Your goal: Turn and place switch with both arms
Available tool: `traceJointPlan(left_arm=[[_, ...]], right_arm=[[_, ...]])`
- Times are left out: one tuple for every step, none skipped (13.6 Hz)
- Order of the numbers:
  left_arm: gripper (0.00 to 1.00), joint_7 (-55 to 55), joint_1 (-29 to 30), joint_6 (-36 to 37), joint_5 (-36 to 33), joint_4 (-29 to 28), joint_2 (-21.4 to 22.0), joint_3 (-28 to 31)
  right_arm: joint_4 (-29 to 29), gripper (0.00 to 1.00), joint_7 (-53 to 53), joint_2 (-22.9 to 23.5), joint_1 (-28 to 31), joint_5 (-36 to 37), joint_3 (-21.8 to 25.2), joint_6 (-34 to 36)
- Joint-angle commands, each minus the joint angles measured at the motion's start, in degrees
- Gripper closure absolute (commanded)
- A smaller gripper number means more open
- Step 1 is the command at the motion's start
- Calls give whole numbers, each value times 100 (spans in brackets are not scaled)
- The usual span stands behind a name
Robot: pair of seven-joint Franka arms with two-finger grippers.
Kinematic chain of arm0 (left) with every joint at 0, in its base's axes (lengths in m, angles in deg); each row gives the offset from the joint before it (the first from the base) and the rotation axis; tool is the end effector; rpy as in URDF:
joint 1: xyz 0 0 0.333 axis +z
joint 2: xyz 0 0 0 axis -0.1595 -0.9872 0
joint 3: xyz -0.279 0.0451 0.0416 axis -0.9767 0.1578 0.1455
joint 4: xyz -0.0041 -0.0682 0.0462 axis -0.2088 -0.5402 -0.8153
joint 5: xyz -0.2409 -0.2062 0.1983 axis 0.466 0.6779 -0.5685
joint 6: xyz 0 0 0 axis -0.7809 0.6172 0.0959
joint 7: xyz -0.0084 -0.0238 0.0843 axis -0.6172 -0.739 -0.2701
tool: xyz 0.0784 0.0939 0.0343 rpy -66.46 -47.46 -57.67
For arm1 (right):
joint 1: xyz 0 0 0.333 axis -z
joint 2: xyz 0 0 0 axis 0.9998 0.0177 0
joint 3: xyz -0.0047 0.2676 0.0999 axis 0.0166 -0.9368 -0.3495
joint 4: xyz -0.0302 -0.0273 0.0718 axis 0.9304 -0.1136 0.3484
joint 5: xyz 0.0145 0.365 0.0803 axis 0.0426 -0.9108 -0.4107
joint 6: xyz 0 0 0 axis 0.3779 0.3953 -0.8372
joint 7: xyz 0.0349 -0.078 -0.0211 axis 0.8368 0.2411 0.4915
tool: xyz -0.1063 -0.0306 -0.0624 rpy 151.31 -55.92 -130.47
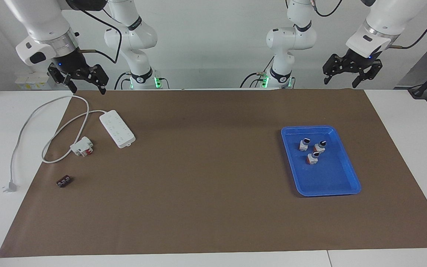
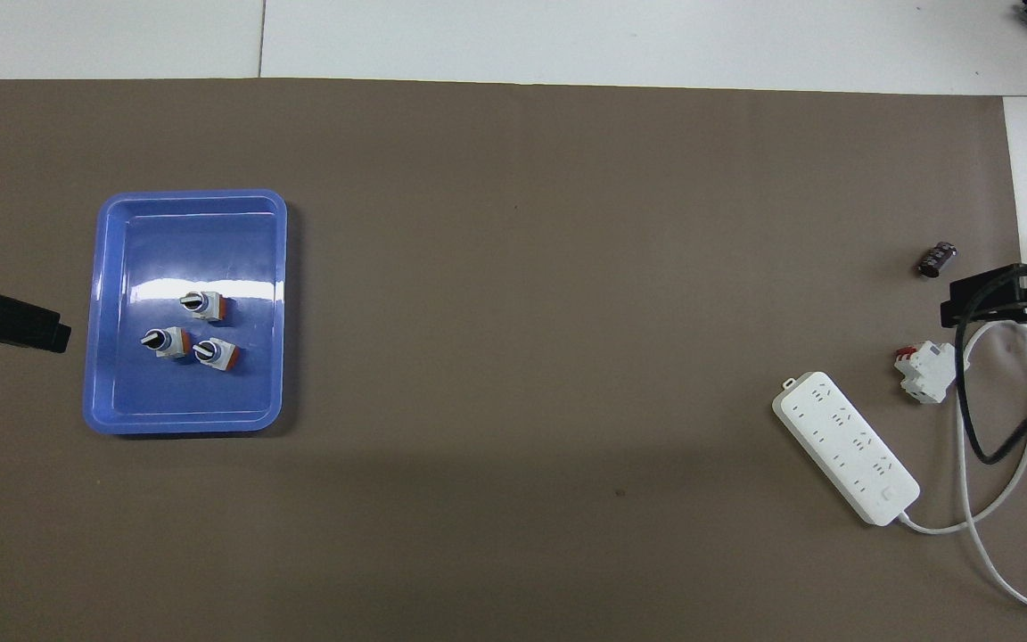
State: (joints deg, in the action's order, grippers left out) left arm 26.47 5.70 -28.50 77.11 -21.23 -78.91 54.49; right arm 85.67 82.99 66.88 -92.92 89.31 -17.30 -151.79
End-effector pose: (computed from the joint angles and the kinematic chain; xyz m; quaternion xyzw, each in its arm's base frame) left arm 0.4981 -0.0430 0.6159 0.9933 -0.1096 -0.0337 0.0136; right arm 0.5115 -0.0066 0.5922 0.9985 -0.0488 -0.0229 0.0006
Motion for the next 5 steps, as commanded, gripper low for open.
traceJointPlan(left_arm=[[0, -2, -65, 111, -115, 204, -114, 56], [0, -2, -65, 94, -115, 177, -105, 56], [0, -2, -65, 85, -115, 168, -96, 56], [0, -11, -56, 76, -106, 168, -96, 65], [0, -11, -56, 68, -106, 168, -96, 65]], right_arm=[[-20, 0, 165, -24, 7, -105, 30, 46], [-20, 0, 165, -24, 7, -105, 30, 46], [-20, 0, 165, -24, 7, -105, 30, 46], [-20, 0, 165, -24, 7, -105, 30, 46], [-20, 0, 165, -24, 7, -114, 30, 46]])
